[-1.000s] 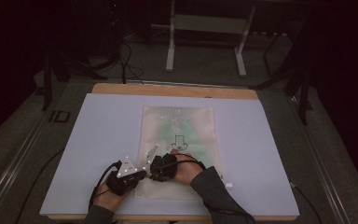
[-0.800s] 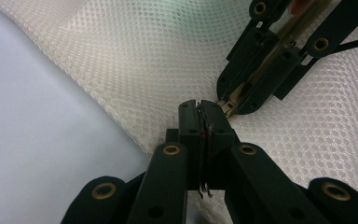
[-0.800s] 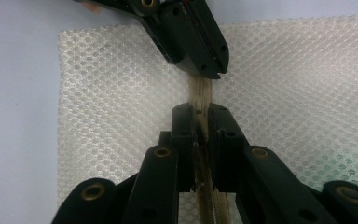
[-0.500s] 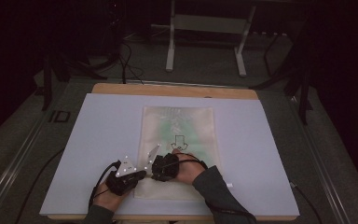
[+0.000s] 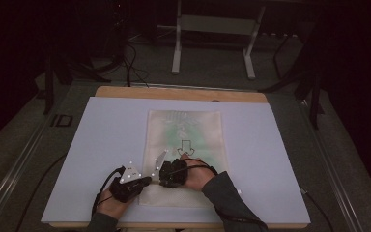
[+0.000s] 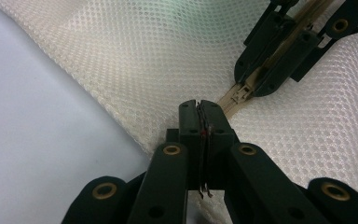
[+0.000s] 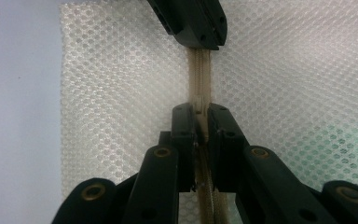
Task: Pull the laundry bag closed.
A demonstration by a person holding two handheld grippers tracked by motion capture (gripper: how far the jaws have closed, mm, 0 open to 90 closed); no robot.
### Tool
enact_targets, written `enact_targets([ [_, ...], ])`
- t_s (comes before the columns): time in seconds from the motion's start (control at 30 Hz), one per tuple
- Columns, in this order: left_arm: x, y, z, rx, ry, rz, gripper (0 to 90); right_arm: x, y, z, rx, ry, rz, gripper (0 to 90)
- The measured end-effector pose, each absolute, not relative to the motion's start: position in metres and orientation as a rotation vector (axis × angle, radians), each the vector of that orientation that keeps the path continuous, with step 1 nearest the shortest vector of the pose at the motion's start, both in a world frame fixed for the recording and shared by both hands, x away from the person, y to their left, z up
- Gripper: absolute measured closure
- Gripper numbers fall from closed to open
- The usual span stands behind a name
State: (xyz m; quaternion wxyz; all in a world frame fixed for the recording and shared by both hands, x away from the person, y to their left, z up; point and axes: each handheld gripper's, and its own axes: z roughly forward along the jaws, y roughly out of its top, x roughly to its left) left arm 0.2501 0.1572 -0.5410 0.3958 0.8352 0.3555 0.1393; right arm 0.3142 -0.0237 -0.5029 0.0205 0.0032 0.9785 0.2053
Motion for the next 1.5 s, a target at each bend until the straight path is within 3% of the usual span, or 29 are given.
enact_targets([
  [1.5,0.250,0.158,-0.541,2.114,0.904,0.356,88.3,0.315,-0.039,-0.497,-0.001,3.058,0.568,82.1],
])
